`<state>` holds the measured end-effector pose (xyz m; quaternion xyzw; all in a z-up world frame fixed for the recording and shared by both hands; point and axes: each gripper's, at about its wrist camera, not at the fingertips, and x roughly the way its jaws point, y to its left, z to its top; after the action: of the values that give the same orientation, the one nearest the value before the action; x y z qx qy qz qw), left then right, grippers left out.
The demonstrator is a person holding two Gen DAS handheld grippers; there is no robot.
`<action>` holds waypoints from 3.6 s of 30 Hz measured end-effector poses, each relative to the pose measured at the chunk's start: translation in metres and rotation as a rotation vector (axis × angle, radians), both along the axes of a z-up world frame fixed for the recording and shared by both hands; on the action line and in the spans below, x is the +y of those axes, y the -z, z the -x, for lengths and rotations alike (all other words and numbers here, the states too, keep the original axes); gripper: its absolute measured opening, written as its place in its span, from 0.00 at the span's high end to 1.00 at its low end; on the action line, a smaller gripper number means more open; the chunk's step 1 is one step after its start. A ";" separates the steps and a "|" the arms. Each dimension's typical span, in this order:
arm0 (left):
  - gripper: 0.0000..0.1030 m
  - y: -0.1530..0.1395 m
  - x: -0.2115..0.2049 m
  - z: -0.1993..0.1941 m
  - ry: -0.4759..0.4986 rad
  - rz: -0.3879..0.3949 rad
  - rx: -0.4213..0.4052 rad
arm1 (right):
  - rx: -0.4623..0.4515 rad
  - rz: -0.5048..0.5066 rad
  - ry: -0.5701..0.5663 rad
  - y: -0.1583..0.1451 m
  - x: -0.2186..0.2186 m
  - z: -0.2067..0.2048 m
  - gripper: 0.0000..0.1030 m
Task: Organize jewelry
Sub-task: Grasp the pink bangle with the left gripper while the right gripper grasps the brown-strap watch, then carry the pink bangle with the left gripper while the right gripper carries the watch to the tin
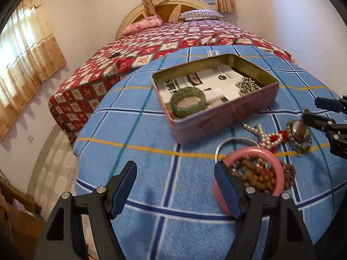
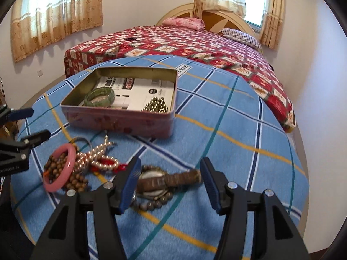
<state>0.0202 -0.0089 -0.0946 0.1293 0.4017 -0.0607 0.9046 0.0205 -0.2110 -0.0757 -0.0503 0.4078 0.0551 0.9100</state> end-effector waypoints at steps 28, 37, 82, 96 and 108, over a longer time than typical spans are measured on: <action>0.88 0.021 -0.024 0.001 0.098 0.043 0.041 | 0.056 -0.155 0.037 0.026 -0.019 -0.002 0.45; 0.93 0.015 -0.021 0.000 0.095 0.060 0.030 | 0.066 -0.167 0.047 0.024 -0.015 -0.013 0.57; 0.57 0.023 -0.004 -0.020 0.041 0.190 0.105 | -0.047 -0.125 -0.051 0.007 0.010 -0.002 0.81; 0.91 0.015 -0.007 -0.012 0.085 0.189 0.101 | -0.073 -0.126 -0.058 0.002 0.014 0.004 0.82; 0.92 -0.030 -0.011 0.002 0.098 0.184 -0.033 | -0.163 -0.117 -0.046 -0.025 0.012 0.013 0.82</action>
<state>0.0178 -0.0194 -0.0642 0.0663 0.3725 -0.1392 0.9151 0.0070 -0.1990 -0.0504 -0.0106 0.3270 0.0957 0.9401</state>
